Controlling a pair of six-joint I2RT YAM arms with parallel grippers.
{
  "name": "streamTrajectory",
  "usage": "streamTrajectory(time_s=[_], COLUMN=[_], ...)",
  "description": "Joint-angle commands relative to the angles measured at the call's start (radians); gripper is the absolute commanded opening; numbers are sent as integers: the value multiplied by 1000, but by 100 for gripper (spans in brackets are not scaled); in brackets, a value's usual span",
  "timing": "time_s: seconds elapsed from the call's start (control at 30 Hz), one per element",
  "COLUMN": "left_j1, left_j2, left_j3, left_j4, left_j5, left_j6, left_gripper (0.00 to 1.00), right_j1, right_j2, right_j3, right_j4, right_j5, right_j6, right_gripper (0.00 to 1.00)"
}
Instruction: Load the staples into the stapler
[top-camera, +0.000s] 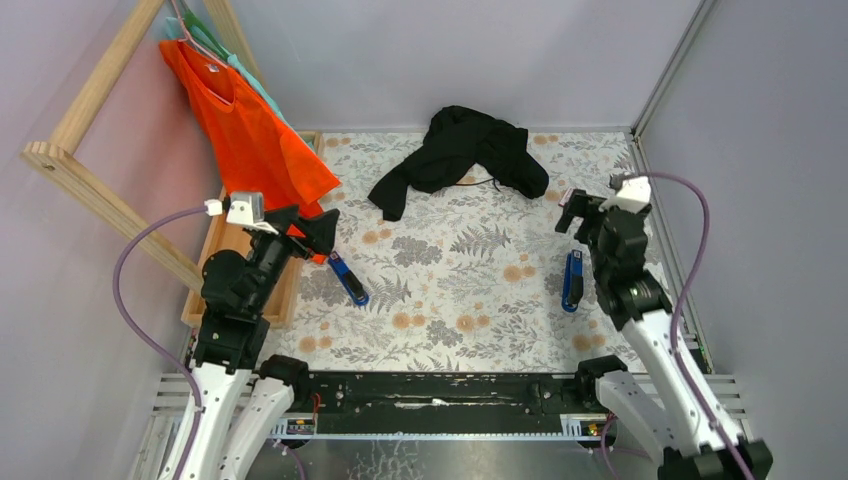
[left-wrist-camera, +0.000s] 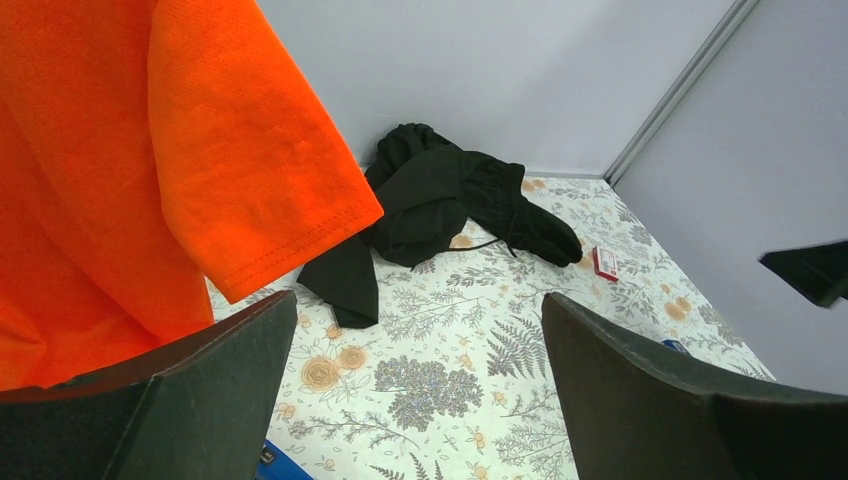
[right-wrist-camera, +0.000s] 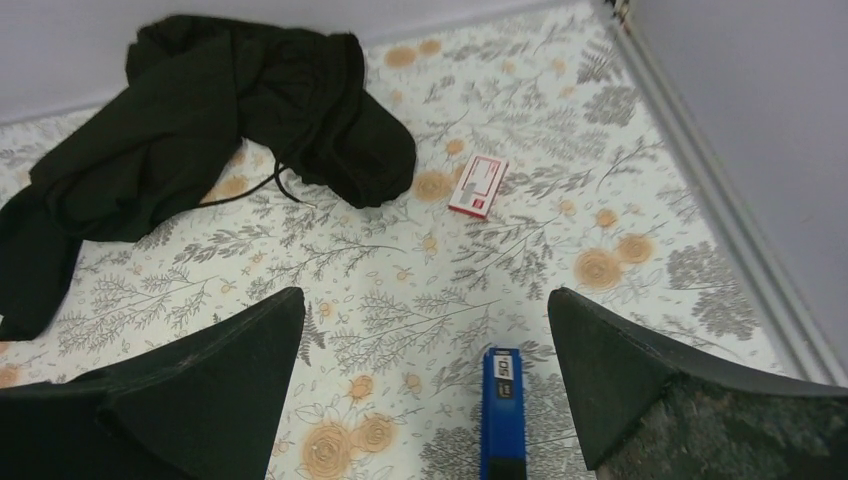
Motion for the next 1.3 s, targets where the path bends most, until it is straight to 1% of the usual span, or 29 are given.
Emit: streamTrajectory(time_s=[0.0, 0.1, 0.2, 0.37, 0.5, 0.57, 0.67, 0.8, 0.97, 1.13, 1.27], left_j1=[-12, -25, -34, -35, -35, -35, -35, -32, -33, -33, -32], left_j2=[-27, -41, -41, -34, -19, -7, 10, 31, 40, 41, 39], left_j3=[-19, -23, -29, -33, -33, -33, -34, -30, -30, -28, -29], left_j4=[0, -6, -6, -4, -8, -8, -9, -18, -21, -21, -21], left_j5=[-37, -54, -58, -43, -45, -43, -40, -42, -40, -30, -27], left_j6=[32, 37, 34, 33, 38, 38, 40, 48, 52, 54, 55], left_gripper=[100, 100, 100, 100, 100, 100, 100, 100, 100, 100, 100], right_j1=[-4, -8, -44, -160, -196, -217, -237, -239, -241, -241, -241], right_j2=[196, 328, 484, 710, 877, 951, 1069, 1219, 1322, 1406, 1451], right_j3=[127, 153, 208, 332, 471, 524, 609, 752, 844, 940, 980], right_j4=[-15, 6, -4, -56, -113, -115, -126, -207, -219, -275, -306], right_j5=[7, 61, 84, 34, 63, 35, -11, -38, -44, -39, -56], right_j6=[99, 108, 133, 180, 183, 199, 219, 224, 232, 220, 209], right_gripper=[99, 99, 99, 99, 99, 100, 97, 94, 88, 84, 80])
